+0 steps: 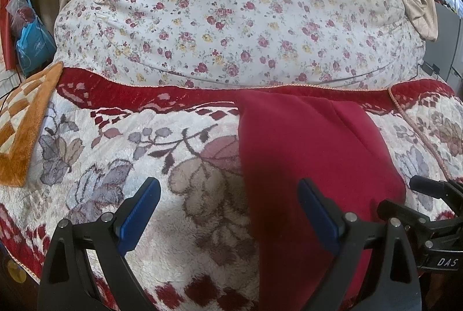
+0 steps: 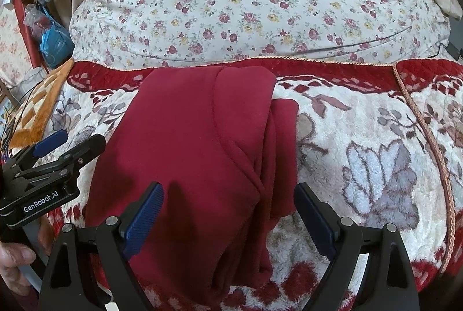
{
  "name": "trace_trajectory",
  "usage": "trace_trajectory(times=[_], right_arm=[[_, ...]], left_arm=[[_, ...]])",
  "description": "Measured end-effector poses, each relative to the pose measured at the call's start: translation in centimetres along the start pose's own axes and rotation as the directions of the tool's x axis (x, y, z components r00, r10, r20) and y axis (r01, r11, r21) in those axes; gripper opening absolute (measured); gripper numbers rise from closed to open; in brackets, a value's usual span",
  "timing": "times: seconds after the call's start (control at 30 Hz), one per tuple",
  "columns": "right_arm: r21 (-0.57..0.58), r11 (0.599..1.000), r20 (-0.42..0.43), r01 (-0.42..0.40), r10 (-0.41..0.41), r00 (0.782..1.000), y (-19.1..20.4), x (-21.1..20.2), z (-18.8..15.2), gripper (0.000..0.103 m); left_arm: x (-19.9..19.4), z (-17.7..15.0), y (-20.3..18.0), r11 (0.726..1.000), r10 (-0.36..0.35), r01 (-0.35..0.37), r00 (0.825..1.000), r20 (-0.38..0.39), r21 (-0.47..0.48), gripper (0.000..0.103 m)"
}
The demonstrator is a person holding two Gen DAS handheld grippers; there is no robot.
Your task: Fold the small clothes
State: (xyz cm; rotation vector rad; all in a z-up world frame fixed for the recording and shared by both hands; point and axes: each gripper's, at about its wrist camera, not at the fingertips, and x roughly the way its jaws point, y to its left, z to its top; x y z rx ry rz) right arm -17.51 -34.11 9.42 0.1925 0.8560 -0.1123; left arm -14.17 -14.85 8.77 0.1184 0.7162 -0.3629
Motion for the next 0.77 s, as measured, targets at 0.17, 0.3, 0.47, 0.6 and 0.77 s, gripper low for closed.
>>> trace_trajectory(times=[0.17, 0.3, 0.47, 0.6, 0.77], right_arm=[[-0.001, 1.000, -0.001, -0.001, 0.001, 1.000, -0.02, 0.03, 0.06, 0.094], [-0.007, 1.000, -0.005, -0.003, 0.003, 1.000, -0.01, 0.12, 0.22, 0.094], [-0.014, 1.000, -0.011, -0.007, 0.007, 1.000, -0.16, 0.46, 0.36, 0.094], [-0.012, 1.000, -0.012, -0.008, 0.007, 1.000, -0.12, 0.48, 0.35, 0.094], [-0.006, 1.000, -0.010, -0.010, 0.010, 1.000, -0.36, 0.51, 0.43, 0.094]], left_arm=[[0.04, 0.08, -0.04, 1.000, 0.000, 0.000, 1.000, -0.001, 0.000, 0.095], [0.07, 0.00, -0.09, 1.000, -0.002, 0.002, 1.000, -0.002, 0.000, 0.095], [0.13, 0.08, -0.08, 1.000, -0.003, 0.002, 1.000, -0.003, -0.002, 0.095], [0.14, 0.07, -0.08, 1.000, -0.006, 0.006, 1.000, -0.002, -0.001, 0.095], [0.07, -0.46, -0.11, 1.000, -0.014, 0.014, 1.000, -0.004, -0.003, 0.095]])
